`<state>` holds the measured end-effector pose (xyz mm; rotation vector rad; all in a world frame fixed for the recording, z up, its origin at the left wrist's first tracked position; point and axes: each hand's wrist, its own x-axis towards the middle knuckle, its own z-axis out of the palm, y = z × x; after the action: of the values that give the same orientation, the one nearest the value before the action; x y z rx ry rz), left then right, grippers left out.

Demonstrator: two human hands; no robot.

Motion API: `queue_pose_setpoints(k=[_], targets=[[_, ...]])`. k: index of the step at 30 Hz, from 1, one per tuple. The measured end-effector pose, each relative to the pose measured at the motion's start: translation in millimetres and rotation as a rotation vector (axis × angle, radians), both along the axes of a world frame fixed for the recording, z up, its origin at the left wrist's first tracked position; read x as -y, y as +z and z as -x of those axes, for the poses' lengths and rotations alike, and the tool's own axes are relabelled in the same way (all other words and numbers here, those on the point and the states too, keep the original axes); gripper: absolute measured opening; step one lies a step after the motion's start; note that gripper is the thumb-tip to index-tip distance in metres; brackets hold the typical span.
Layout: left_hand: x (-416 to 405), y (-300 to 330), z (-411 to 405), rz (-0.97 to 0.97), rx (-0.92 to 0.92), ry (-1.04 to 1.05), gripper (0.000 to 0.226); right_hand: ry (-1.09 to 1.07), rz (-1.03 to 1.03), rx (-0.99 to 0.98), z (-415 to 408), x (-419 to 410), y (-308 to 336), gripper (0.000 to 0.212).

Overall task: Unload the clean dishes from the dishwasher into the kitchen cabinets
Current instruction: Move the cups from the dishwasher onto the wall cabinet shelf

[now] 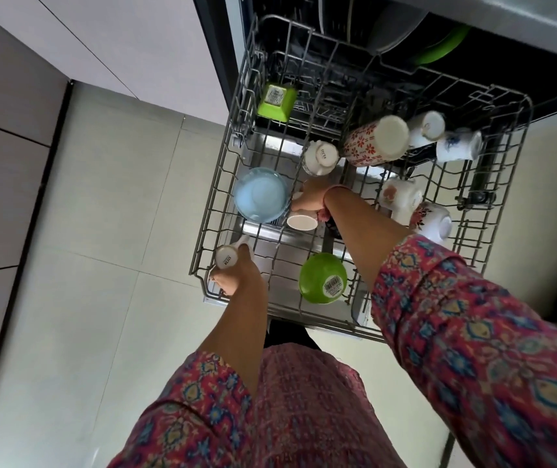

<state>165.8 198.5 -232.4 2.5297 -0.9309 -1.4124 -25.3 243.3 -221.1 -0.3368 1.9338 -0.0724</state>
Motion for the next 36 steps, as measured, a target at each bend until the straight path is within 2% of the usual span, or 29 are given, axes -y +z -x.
queue_pose_setpoints(k=[5, 11, 17, 22, 27, 33, 36], targets=[[-6, 8, -6, 0.070, -0.056, -0.042, 0.073, -0.209, 0.095, -0.093, -23, -9, -2, 0.021], [-6, 30, -17, 0.081, -0.098, -0.152, 0.075, -0.298, 0.205, -0.386, -42, -20, 3, 0.048], [-4, 69, -20, 0.158, -0.152, -0.326, 0.068, -0.590, 0.345, -0.466, -57, -33, 32, 0.067], [8, 103, -20, 0.248, -0.289, -0.480, 0.052, -0.759, 0.555, -0.562, -74, -36, 65, 0.050], [49, 133, -31, 0.347, -0.416, -0.643, 0.063, -0.839, 0.695, -0.668, -103, -12, 99, 0.058], [135, 170, -62, 0.477, -0.549, -0.704, 0.053, -0.947, 0.871, -0.851, -150, 50, 144, 0.058], [189, 192, -84, 0.522, -0.608, -0.729, 0.050, -1.003, 0.966, -0.859, -176, 98, 162, 0.059]])
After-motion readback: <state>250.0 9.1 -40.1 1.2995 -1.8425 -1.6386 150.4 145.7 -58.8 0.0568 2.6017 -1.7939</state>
